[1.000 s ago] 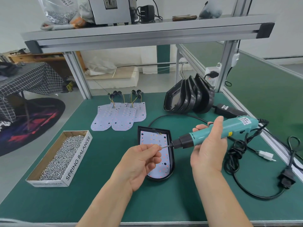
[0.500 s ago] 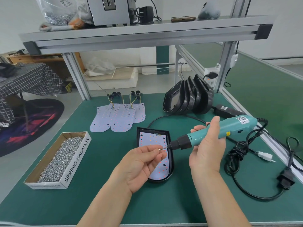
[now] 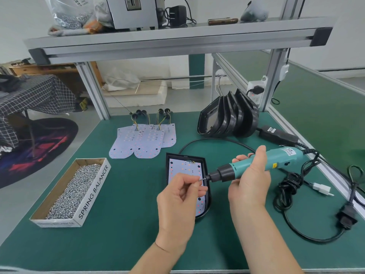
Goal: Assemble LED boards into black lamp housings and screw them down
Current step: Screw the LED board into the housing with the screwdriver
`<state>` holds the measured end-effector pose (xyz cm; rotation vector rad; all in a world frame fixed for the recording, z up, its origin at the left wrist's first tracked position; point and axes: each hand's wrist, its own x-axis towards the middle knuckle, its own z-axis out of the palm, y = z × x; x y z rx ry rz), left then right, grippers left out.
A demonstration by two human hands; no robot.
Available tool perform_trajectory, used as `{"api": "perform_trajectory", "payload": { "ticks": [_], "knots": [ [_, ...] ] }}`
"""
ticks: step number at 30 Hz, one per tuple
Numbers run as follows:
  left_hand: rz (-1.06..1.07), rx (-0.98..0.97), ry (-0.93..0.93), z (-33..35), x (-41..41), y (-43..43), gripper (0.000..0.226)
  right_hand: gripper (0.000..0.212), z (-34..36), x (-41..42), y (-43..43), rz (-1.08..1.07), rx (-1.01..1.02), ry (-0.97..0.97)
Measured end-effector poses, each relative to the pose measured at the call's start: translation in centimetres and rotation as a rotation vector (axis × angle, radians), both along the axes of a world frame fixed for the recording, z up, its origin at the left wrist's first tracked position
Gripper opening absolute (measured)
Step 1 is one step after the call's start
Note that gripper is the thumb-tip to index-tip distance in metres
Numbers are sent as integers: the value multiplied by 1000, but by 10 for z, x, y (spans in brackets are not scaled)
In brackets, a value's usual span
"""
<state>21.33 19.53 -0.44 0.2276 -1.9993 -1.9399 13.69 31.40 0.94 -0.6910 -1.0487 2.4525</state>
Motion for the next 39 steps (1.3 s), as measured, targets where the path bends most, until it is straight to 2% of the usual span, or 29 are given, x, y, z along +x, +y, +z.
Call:
{"api": "perform_trajectory", "payload": {
  "ticks": [10,16,21,23,26,27,29,30,32,35,39],
  "knots": [
    [-89,30,0,2,-2,-9,24,32,4,1,1,27,-15,24],
    [-160,53,-15,3,-4,-13,44,32,5,-1,6,12,-21,35],
    [-187,83,-44,-2,-8,-19,44,31,4,-4,7,15,-17,49],
    [-165,13,-51,-4,-10,-25,43,30,3,-6,7,8,-2,56],
    [125,-327,-72,-10,-25,-48,32,31,3,-10,7,-3,25,78],
    [197,-431,-122,-11,-33,-57,28,31,3,-11,7,-11,32,88],
    [154,-494,-336,-12,-50,-70,36,31,4,-13,5,-31,63,117],
    [84,-463,-440,-14,-58,-72,40,31,5,-15,2,-43,91,138],
    [-30,-340,-533,-16,-70,-70,46,27,8,-18,-5,-68,175,189],
    [-160,-178,-557,-18,-75,-61,60,23,13,-25,-20,-92,332,280],
    [-170,-65,-558,-27,-74,-55,56,20,15,-39,-36,-71,513,384]
  ]
}}
